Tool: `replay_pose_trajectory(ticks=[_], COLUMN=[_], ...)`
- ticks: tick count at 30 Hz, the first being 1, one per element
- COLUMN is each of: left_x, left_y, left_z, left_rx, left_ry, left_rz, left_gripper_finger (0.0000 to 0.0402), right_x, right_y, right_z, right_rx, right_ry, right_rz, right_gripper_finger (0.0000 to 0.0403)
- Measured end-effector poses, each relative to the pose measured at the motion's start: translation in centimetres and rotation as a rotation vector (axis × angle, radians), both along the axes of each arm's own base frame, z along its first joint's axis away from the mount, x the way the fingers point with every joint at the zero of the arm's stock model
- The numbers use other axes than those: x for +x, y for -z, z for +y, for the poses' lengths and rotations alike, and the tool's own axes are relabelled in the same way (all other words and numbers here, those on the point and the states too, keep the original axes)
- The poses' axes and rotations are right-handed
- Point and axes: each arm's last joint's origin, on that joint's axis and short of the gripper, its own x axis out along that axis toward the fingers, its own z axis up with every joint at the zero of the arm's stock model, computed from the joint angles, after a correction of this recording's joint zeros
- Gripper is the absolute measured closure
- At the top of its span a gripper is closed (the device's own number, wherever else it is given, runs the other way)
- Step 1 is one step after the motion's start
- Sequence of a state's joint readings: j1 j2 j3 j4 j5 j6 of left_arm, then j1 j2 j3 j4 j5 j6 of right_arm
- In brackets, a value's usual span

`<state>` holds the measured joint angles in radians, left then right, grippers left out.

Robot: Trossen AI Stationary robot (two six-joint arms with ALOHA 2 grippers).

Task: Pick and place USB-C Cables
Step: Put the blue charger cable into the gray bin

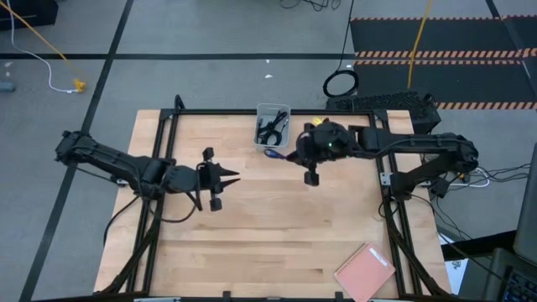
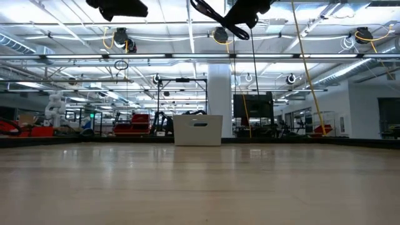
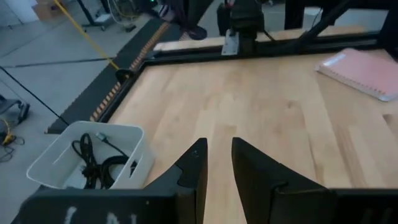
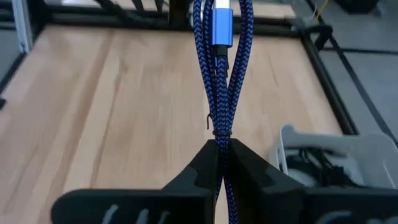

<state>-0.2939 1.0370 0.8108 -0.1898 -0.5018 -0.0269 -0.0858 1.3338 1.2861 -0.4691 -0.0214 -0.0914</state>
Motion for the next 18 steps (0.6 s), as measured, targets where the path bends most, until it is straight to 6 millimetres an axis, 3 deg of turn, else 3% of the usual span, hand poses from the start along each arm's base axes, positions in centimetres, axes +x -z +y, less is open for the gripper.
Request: replay_pose_trajectory(ticks=[7,14,18], left_x=[-1.1,-1.7,-1.7], left_y=[0.8,0.8,0.8], left_z=[0.6,0.8,0.8], left_rx=[0.0,-0.002,-0.004], left_ry=[-0.002,-0.004,-0.003], left_rz=[-0.059,-0.081,-0.084], left_gripper_finger=[0.0325,0.0325,0.0325], right_x=[0.8,1.1,0.1], right_y=[0.2,2.0,3.0], right_z=[0.0,0.3,0.9], right_rx=[-0.006,0.011,0.032], right_ry=[-0.012,-0.008,-0.016], right_rz=[-0.132,-0.192,-0.187], right_gripper_finger=[0.0389,0.0389,0.0389])
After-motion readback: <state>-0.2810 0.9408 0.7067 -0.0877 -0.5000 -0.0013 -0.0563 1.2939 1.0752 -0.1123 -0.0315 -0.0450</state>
